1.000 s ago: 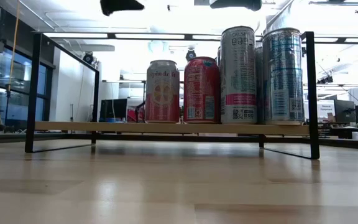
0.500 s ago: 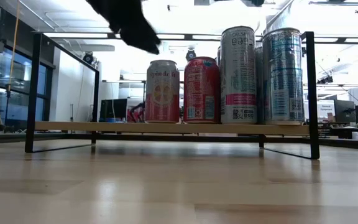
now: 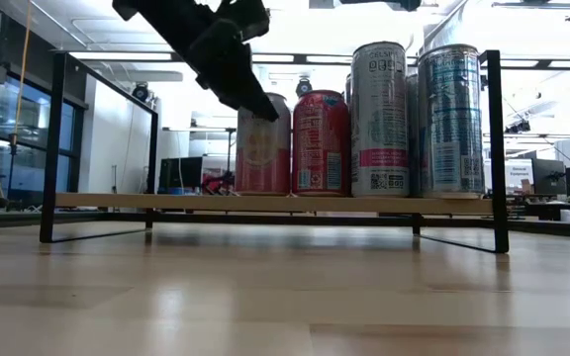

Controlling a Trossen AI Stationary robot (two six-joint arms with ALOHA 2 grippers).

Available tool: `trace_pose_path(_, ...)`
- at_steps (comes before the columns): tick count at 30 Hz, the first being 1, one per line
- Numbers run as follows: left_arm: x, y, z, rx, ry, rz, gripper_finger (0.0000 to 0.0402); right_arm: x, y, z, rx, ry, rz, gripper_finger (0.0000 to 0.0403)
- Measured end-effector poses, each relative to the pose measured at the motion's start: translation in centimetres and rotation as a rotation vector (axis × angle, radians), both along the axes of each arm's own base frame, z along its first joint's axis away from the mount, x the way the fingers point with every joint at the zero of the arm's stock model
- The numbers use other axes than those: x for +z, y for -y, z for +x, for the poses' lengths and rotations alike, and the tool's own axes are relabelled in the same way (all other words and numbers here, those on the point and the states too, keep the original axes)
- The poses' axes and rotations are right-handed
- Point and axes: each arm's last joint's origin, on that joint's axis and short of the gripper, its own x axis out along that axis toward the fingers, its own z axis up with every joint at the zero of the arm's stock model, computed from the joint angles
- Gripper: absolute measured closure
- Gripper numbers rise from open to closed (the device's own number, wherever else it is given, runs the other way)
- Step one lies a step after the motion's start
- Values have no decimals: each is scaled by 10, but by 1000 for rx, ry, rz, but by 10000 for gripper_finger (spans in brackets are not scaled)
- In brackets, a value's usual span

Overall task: Place canned beverage on shelf
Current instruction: Put the pink soda can on the shelf

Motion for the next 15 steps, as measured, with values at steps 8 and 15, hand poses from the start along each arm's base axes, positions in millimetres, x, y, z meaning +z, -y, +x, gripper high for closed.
trace_pose_path(8,-2,1,1,5,-4,-1,76,-1,0,-1,0,-12,-2,4)
trace_pose_path(15,4,2,-5,2,-4,-1,193,-2,0,-1,1,-21,-6,4)
